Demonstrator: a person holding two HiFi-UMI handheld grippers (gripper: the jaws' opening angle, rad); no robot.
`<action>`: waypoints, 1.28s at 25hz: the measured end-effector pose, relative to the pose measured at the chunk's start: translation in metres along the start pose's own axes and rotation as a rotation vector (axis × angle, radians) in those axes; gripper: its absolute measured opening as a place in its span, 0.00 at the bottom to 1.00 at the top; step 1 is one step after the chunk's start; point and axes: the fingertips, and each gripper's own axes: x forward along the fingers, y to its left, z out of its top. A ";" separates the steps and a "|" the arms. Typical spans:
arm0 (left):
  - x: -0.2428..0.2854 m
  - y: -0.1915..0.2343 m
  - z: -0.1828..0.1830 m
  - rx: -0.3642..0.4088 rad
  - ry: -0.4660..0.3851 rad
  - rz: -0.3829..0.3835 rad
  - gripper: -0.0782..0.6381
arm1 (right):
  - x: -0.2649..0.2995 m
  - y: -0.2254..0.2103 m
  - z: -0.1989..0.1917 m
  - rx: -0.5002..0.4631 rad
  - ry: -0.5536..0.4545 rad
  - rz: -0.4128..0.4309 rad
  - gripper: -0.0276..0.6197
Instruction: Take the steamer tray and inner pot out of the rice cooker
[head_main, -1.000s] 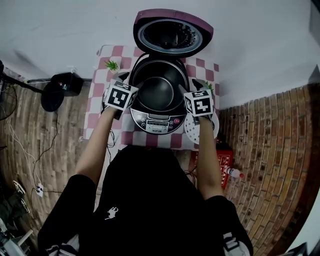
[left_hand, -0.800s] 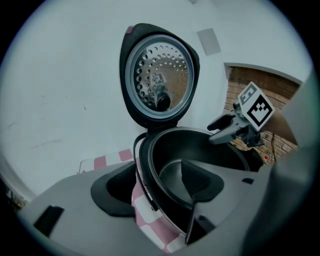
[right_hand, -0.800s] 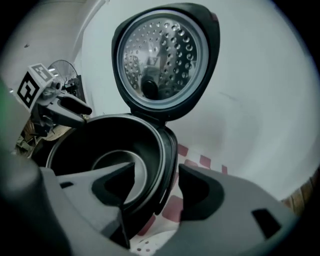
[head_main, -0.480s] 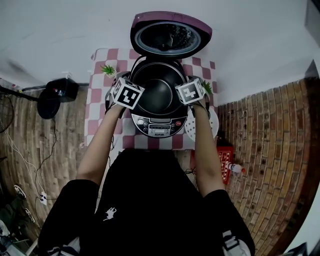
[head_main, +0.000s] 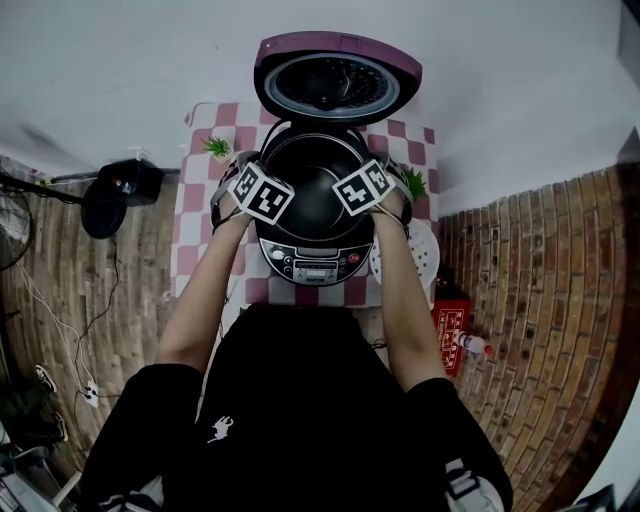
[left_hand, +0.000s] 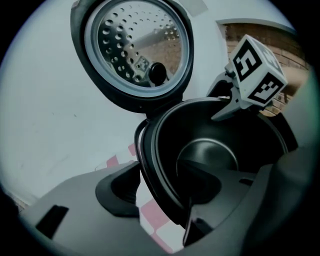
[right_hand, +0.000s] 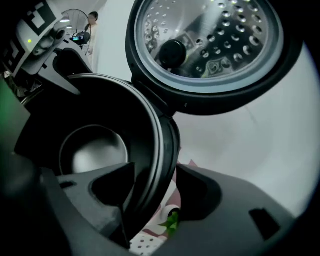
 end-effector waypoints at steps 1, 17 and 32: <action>0.000 0.001 0.001 0.003 -0.001 0.010 0.43 | 0.001 0.000 0.000 -0.004 0.005 -0.004 0.44; -0.013 0.009 0.011 0.005 -0.050 0.053 0.36 | -0.025 -0.013 0.012 0.037 -0.071 -0.065 0.40; -0.060 0.013 0.038 -0.062 -0.173 0.010 0.21 | -0.083 -0.012 0.034 0.082 -0.216 -0.017 0.12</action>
